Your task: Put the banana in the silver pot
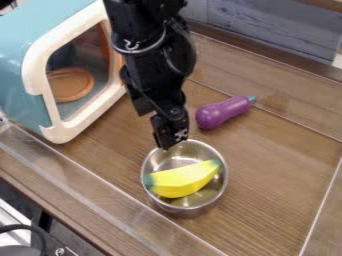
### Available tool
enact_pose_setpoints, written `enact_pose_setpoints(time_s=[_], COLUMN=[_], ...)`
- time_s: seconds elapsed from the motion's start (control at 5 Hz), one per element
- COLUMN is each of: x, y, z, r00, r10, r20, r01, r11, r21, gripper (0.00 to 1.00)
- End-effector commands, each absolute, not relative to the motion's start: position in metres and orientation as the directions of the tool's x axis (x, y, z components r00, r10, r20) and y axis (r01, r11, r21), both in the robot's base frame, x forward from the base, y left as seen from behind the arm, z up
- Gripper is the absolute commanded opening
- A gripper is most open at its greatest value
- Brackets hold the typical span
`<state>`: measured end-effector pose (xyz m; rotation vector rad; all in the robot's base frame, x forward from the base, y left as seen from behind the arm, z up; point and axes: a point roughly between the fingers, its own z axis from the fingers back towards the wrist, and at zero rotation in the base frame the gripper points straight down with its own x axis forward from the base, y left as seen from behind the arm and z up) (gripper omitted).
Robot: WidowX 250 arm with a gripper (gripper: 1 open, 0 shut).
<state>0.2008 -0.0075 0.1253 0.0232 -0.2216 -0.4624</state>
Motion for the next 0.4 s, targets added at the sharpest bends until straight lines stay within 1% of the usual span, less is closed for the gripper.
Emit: enact_pose_setpoints(time_s=[0.0,0.2], x=[0.2012,0.2069], y=[-0.0101,-0.0118], z=[0.1301,0.1338], r00=[0.877,0.858], r10=[-0.42,-0.456], r20=[0.233,0.235], r01=[0.415,0.455], r11=[0.907,0.888], r21=[0.073,0.064], gripper=[1.0,1.0])
